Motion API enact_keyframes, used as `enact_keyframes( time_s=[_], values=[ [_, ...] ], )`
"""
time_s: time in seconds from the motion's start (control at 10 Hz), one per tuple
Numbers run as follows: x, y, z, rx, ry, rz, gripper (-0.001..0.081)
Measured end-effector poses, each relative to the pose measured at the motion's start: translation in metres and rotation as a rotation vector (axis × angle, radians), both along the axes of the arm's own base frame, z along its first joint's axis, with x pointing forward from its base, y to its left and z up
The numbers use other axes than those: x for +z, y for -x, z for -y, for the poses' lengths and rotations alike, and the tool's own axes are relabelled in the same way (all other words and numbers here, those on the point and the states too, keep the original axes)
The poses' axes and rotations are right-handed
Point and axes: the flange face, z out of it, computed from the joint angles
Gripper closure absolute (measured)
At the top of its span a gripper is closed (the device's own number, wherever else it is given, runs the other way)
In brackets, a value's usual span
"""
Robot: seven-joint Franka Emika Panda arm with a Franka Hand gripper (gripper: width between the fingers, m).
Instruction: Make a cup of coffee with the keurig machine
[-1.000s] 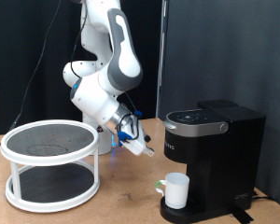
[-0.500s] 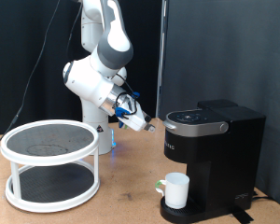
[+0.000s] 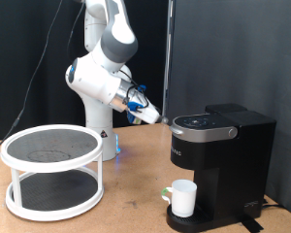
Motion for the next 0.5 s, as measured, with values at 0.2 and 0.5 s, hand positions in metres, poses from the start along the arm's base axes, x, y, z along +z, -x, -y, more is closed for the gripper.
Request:
enact_keyframes(
  time_s=[0.2,0.5],
  values=[
    [0.026,0.005,0.000,0.004,-0.025,0.027,0.0072],
    [0.067,0.012,0.009,-0.041,-0.044,0.061,0.0072]
  ],
)
